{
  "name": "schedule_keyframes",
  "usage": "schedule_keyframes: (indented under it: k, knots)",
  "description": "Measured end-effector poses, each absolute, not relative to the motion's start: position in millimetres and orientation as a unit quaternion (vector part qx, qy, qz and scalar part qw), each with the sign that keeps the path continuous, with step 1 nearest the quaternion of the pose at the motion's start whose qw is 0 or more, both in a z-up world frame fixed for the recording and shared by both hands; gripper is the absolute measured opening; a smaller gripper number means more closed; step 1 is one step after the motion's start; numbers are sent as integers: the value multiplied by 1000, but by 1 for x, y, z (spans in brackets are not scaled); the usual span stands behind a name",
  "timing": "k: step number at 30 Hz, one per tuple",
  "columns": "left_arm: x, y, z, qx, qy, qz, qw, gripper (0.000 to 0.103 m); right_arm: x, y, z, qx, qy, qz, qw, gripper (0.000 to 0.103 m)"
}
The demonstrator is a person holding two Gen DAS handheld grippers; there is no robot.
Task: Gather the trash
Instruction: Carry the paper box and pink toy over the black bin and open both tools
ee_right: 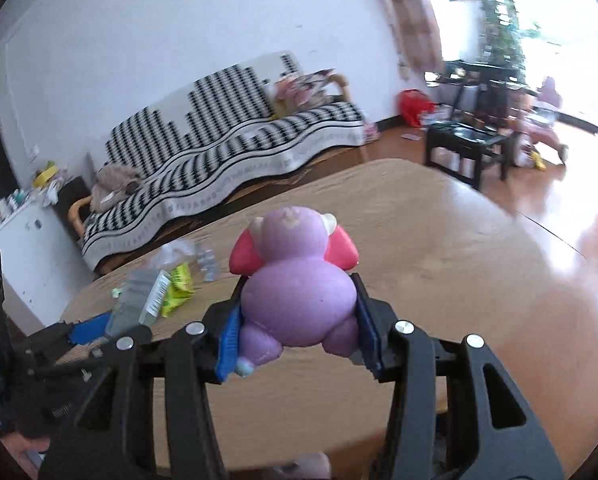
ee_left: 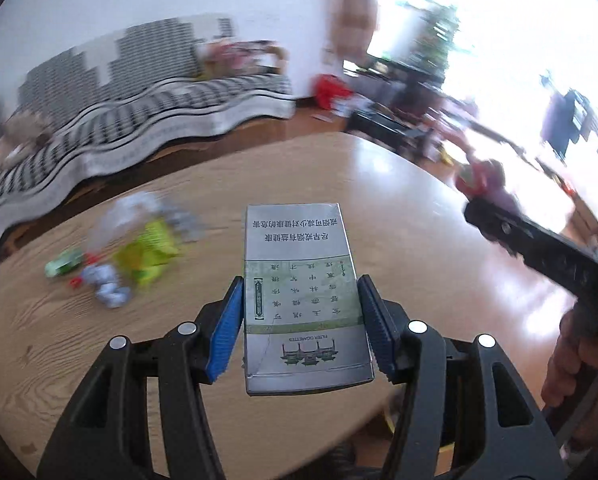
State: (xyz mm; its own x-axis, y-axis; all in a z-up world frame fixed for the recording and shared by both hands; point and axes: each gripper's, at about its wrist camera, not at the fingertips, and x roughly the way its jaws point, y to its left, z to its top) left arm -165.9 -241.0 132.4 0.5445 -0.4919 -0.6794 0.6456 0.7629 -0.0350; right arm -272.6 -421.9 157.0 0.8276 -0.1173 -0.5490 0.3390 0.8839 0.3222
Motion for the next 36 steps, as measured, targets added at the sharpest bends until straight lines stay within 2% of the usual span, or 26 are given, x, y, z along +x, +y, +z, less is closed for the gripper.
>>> schedule_keyframes:
  k: [4, 9, 12, 15, 19, 36]
  knots:
    - [-203, -298, 108, 107, 405, -395, 817, 55, -336, -465, 138, 234, 275, -168, 917, 49]
    - [-246, -352, 27, 137, 488, -410, 758, 56, -395, -521, 42, 351, 371, -175, 841, 50]
    - [-265, -370, -29, 120, 555, -409, 715, 55, -429, -528, -14, 392, 402, -198, 803, 50]
    - [-284, -383, -62, 161, 566, -415, 694, 55, -449, -528, -48, 402, 431, -203, 782, 49]
    - [-281, -385, -70, 168, 569, -412, 692, 55, -460, -532, -64, 407, 440, -206, 773, 49]
    - [-286, -381, -74, 171, 574, -412, 686, 55, -438, -529, -66, 412, 444, -199, 770, 49]
